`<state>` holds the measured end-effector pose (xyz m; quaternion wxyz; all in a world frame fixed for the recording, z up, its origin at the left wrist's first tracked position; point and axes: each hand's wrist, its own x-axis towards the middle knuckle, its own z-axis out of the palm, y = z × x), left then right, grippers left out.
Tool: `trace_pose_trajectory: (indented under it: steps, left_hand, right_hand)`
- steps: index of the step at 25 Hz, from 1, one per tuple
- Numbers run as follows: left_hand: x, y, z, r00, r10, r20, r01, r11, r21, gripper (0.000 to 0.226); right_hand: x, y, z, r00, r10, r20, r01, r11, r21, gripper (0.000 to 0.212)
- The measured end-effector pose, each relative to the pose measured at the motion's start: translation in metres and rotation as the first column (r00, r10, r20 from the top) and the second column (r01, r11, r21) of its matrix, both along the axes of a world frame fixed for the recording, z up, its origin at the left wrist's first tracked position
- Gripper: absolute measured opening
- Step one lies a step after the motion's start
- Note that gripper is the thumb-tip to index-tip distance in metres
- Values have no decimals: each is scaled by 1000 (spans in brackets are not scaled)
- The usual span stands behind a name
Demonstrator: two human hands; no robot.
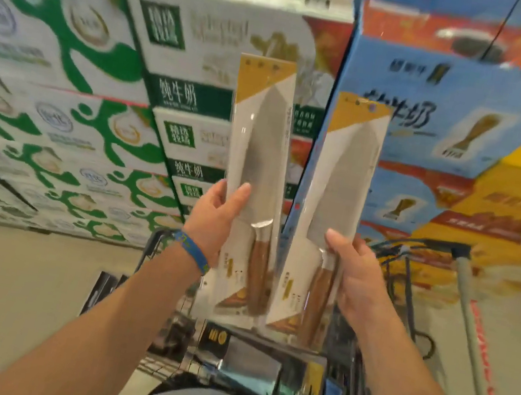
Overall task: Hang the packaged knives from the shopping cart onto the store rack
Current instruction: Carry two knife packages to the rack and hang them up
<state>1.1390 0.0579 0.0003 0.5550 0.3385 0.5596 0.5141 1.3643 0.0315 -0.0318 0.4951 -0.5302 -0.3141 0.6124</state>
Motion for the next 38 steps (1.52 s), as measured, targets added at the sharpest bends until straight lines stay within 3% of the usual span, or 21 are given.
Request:
trace_pose_trajectory:
  steps: [2, 4, 6, 10, 14, 17, 20, 22, 28, 35, 38]
  left_hand:
    - [3, -1, 25, 997, 11, -72, -4, 996, 93, 20]
    - [8, 0, 52, 991, 3, -132, 20, 985, 170, 38]
    - [17, 8, 84, 986, 1, -164, 48, 955, 293, 35]
    - [40, 30, 146, 980, -35, -196, 125, 875, 468, 39]
    - [62, 42, 177, 984, -113, -137, 167, 849, 502, 57]
    - [79, 48, 188, 971, -203, -128, 240, 828, 507, 51]
    - [97, 46, 199, 935, -329, -134, 348, 771, 534, 30]
    - [105, 43, 198, 908, -400, -126, 399, 728, 558, 33]
    - [131, 22, 184, 789, -605, -111, 550, 615, 565, 75]
    - [177, -51, 189, 578, -815, -54, 692, 453, 562, 42]
    - [199, -97, 203, 470, -882, -24, 719, 367, 591, 27]
  right_hand:
    - [5, 3, 26, 1000, 4, 13, -4, 999, 42, 42]
    - [10, 5, 57, 997, -28, 76, 23, 997, 67, 56]
    - [18, 10, 91, 986, -104, 131, 87, 989, 123, 76]
    - [40, 19, 164, 953, -258, 161, 208, 938, 277, 54]
    - [53, 7, 203, 867, -462, 188, 379, 855, 354, 67]
    - [58, -10, 219, 778, -594, 204, 471, 768, 434, 68]
    - [64, -34, 229, 696, -695, 179, 588, 695, 413, 55]
    - [64, -53, 232, 655, -734, 179, 634, 663, 397, 54]
    - [53, -124, 234, 464, -856, 228, 757, 517, 399, 58]
    - [46, -227, 248, 207, -949, 239, 858, 294, 421, 57]
    - [43, -282, 258, 90, -963, 254, 862, 203, 464, 75]
